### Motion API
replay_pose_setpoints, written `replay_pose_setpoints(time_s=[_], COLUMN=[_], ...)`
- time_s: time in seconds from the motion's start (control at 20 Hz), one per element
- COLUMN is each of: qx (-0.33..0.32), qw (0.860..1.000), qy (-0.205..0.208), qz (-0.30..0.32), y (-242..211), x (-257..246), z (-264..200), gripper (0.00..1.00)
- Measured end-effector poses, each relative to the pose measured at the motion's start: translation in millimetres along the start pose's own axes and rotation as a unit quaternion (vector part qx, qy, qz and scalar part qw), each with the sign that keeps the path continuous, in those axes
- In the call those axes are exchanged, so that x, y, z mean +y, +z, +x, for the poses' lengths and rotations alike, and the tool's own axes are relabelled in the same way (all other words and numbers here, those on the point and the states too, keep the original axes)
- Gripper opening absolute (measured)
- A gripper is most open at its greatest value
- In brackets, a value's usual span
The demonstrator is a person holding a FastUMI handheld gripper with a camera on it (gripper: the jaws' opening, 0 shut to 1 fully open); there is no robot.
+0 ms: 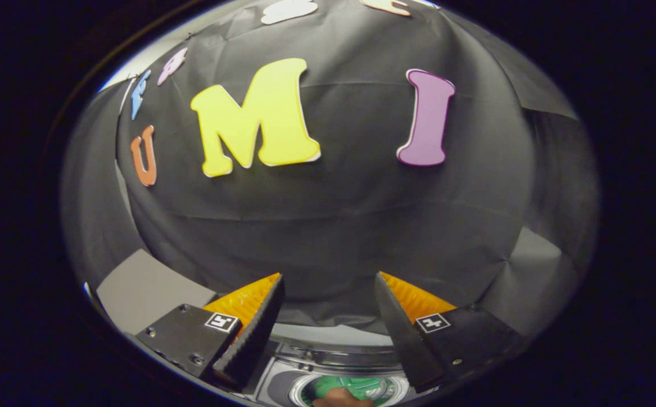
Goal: Put the clothes into the washing machine and then close the washing machine lid.
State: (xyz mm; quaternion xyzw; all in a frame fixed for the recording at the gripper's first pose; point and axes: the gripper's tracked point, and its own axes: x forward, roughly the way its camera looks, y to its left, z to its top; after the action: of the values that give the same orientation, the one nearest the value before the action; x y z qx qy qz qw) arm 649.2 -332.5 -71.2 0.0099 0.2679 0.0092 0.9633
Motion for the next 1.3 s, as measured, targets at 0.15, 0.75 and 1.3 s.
replay_pose_setpoints(time_s=[0.15, 0.75, 1.3], qx=[0.017, -0.062, -0.011], qw=[0.999, 0.997, 0.997], qy=[0.012, -0.032, -0.034], qz=[0.043, 0.026, 0.064], y=[-25, -59, -141], x=[-5, -8, 2], z=[8, -12, -59], gripper=[0.98, 0.99, 0.99])
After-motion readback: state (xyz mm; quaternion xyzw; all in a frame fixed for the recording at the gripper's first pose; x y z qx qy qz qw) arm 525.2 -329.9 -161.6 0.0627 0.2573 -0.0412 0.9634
